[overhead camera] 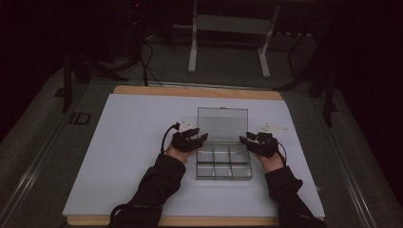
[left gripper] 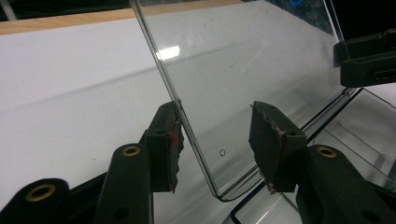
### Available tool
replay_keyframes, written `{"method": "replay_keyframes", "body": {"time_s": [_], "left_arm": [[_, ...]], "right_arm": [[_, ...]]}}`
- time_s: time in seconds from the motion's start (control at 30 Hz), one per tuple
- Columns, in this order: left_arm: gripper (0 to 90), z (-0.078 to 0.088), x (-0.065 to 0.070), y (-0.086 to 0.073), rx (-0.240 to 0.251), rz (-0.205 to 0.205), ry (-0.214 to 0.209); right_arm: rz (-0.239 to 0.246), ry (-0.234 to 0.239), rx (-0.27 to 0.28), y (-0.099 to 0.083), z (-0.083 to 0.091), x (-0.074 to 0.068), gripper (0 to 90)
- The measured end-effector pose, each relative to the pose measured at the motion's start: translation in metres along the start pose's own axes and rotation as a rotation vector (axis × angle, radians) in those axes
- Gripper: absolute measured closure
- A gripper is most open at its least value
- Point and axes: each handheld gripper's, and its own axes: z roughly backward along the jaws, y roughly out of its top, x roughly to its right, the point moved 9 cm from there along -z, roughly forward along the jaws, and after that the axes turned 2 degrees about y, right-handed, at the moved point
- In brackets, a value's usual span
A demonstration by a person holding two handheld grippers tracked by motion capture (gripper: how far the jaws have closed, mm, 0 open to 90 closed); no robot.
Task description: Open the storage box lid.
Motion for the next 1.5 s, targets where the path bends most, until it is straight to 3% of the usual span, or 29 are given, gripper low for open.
{"method": "replay_keyframes", "body": {"time_s": [0.07, 0.23, 0.37, 0.4, 0.53, 0.7, 0.77, 0.87, 1.27, 1.4, 1.5], "left_arm": [[50.6, -0.003, 0.001, -0.002, -0.013, 0.024, -0.007], [48.2, -0.005, 0.001, -0.003, -0.039, 0.032, -0.006], [40.6, -0.007, -0.001, -0.006, -0.063, 0.060, 0.009], [40.7, -0.008, -0.002, -0.007, -0.062, 0.088, -0.009], [40.8, -0.008, -0.002, -0.008, -0.078, 0.114, -0.017], [40.7, -0.008, -0.002, -0.008, -0.091, 0.120, -0.011], [37.4, -0.008, -0.003, -0.008, -0.090, 0.099, 0.025], [39.2, -0.008, -0.001, -0.006, -0.089, 0.064, 0.028], [39.5, -0.005, 0.002, 0.000, -0.054, 0.026, 0.013], [35.8, 0.002, 0.008, 0.006, -0.027, 0.006, -0.027], [26.5, 0.005, 0.013, 0.008, -0.030, -0.006, -0.056]], "right_arm": [[-0.010, 0.000, -0.004, -0.001, -0.001, 0.000, 58.0], [-0.036, -0.001, -0.007, -0.001, -0.002, 0.001, 56.9], [-0.019, -0.027, -0.016, -0.002, -0.002, 0.001, 58.1], [-0.014, -0.033, -0.017, -0.002, -0.002, 0.000, 58.7], [-0.002, -0.041, -0.021, -0.002, -0.003, 0.000, 58.6], [-0.003, -0.043, -0.020, -0.002, -0.003, 0.000, 58.7], [-0.004, -0.041, -0.019, -0.002, -0.004, 0.000, 58.8], [0.002, -0.040, -0.026, -0.003, -0.005, -0.002, 60.0], [-0.006, -0.020, -0.039, 0.000, -0.004, -0.001, 53.5], [0.008, -0.004, -0.042, 0.003, -0.003, -0.003, 47.2], [0.019, 0.004, -0.044, 0.005, -0.002, -0.006, 42.2]]}}
